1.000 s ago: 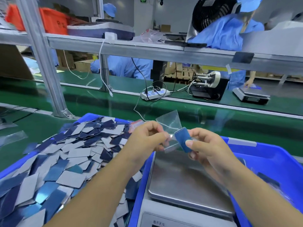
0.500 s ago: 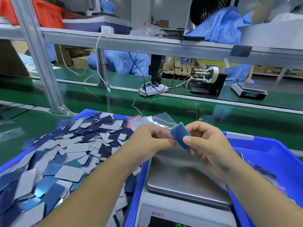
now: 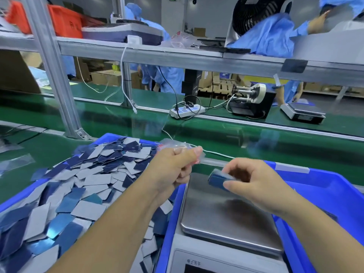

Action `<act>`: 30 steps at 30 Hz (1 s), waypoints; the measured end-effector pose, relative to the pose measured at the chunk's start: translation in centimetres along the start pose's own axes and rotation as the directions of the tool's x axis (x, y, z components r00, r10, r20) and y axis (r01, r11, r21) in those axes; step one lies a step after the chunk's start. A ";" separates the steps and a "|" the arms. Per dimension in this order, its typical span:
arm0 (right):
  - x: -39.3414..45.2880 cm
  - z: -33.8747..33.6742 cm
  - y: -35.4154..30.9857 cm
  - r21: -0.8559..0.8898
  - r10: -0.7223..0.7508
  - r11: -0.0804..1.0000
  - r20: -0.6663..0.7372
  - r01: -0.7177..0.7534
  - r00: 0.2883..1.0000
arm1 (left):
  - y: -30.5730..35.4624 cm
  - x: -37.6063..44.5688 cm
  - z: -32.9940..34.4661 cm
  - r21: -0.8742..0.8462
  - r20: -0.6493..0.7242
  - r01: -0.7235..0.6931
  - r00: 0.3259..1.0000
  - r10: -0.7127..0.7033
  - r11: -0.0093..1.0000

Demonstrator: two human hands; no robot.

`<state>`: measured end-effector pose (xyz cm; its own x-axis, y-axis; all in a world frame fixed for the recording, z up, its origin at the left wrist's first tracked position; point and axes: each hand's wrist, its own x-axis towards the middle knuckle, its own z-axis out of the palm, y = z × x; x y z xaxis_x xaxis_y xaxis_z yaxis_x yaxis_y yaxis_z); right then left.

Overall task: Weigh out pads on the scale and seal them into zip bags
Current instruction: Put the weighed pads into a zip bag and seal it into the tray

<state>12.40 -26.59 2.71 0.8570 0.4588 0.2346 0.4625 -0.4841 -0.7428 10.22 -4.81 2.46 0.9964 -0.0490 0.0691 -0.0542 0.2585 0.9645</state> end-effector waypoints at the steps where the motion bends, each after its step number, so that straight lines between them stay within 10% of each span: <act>1: -0.1 0.3 0.0 -0.122 -0.002 0.992 0.055 0.009 0.998 | -0.2 0.0 0.0 -0.019 0.020 -0.001 1.000 0.001 1.000; 17: -0.4 1.2 -0.1 -0.287 -0.040 0.954 0.149 0.082 0.988 | -0.5 -0.3 0.4 0.041 0.002 0.044 0.999 -0.044 0.998; 24: -0.4 1.7 -1.5 0.524 0.031 0.850 0.045 -0.050 0.999 | -0.9 0.0 0.4 -0.084 -0.092 0.074 0.992 -0.082 0.994; 30: -0.4 1.9 -2.1 0.504 -0.014 0.859 -0.158 0.092 0.987 | -1.0 0.0 0.6 -0.123 -0.080 0.117 0.989 -0.128 0.985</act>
<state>10.65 -24.35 2.96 0.8757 0.3421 0.3408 0.3620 0.0020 -0.9322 10.21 -5.66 1.64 0.9972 -0.0043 -0.0753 0.0716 0.3681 0.9270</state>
